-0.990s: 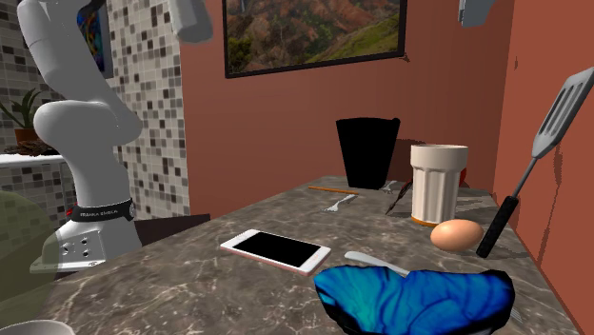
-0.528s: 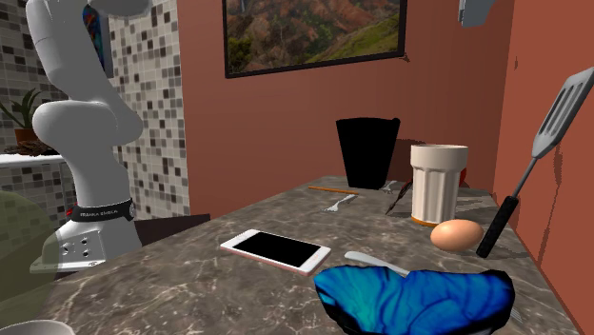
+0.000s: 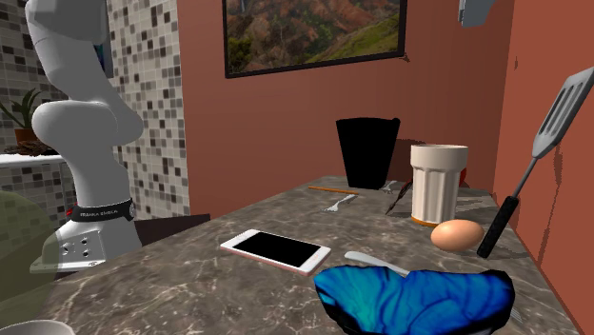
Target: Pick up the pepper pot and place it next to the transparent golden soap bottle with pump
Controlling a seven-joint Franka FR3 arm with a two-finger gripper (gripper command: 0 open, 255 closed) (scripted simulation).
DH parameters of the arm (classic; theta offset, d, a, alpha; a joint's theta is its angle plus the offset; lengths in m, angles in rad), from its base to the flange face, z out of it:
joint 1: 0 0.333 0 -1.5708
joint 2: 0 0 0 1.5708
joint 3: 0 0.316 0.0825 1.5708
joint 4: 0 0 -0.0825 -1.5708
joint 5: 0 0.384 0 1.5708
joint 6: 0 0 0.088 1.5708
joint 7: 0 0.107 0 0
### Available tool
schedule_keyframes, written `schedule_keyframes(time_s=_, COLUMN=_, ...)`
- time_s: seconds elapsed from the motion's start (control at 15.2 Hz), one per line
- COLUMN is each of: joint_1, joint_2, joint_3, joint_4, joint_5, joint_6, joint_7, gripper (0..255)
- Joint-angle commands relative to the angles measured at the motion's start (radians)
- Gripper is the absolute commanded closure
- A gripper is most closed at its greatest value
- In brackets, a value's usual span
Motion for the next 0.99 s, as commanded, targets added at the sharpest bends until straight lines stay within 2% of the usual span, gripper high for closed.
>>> schedule_keyframes(time_s=0.0, joint_1=-0.003, joint_2=-0.008, joint_3=-0.001, joint_4=-0.035, joint_5=-0.005, joint_6=0.028, joint_7=0.004, gripper=255)
schedule_keyframes(time_s=0.92, joint_1=-0.017, joint_2=-0.039, joint_3=-0.014, joint_4=-0.246, joint_5=-0.034, joint_6=0.212, joint_7=0.031, gripper=255)
